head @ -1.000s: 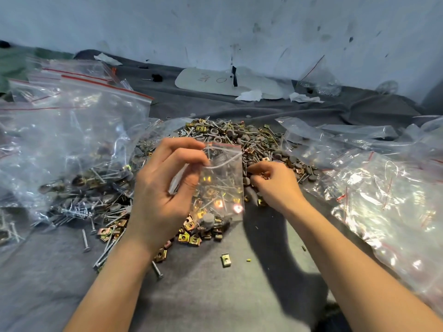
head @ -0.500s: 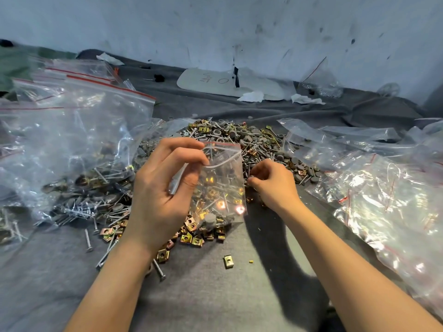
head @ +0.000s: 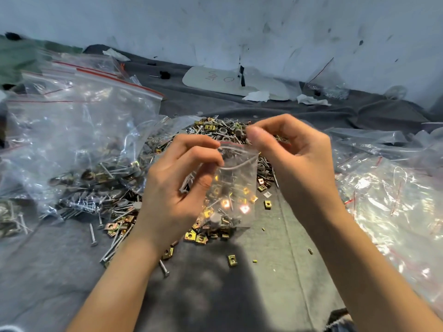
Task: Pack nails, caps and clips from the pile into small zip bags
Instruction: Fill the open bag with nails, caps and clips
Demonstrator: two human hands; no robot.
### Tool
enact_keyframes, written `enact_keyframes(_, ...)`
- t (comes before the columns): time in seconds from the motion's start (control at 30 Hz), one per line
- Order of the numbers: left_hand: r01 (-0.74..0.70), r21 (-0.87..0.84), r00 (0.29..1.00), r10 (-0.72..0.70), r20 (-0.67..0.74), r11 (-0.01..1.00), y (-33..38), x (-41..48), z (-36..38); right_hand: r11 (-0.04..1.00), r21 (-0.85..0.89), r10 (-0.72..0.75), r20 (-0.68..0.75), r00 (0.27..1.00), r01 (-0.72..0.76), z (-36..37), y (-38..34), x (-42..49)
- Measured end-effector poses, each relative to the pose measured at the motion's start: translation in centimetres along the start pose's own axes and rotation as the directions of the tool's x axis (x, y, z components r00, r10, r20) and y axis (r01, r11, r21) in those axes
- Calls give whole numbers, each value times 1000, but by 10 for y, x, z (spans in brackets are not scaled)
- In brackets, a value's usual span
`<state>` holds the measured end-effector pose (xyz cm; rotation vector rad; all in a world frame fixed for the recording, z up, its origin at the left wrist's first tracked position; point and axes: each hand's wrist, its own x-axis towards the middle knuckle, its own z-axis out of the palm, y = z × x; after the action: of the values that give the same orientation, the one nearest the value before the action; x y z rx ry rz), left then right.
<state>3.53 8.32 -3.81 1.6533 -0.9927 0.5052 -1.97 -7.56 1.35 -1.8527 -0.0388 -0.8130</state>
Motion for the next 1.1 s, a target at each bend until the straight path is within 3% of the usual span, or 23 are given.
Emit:
enact_keyframes(0.1, 11, -25, 1000, -11, -6, 1000, 0, 0, 0, 995, -68, 57, -148, 987, -67, -14, 21, 8)
enact_keyframes(0.17, 10, -23, 1000, -10, -10, 1000, -1, 0, -1, 974, -174, 119, -158, 980, -146, -19, 42, 12)
enact_keyframes(0.33, 10, -2, 1000, -10, -23, 1000, -3, 1, -3, 861, -456, 272, 37, 961, -226, -7, 87, 6)
enact_keyframes(0.63, 8, 46, 1000, -7, -26, 999, -6, 0, -3, 791, -607, 223, 175, 959, -73, 12, 116, -5)
enact_keyframes(0.97, 8, 60, 999, -6, -35, 998, -6, 1, -4, 776, -625, 221, 143, 965, -85, 10, 104, -1)
enact_keyframes(1.1, 6, 49, 999, -4, -35, 999, -6, 0, -5, 905, -384, 176, -59, 983, -185, 9, 68, 7)
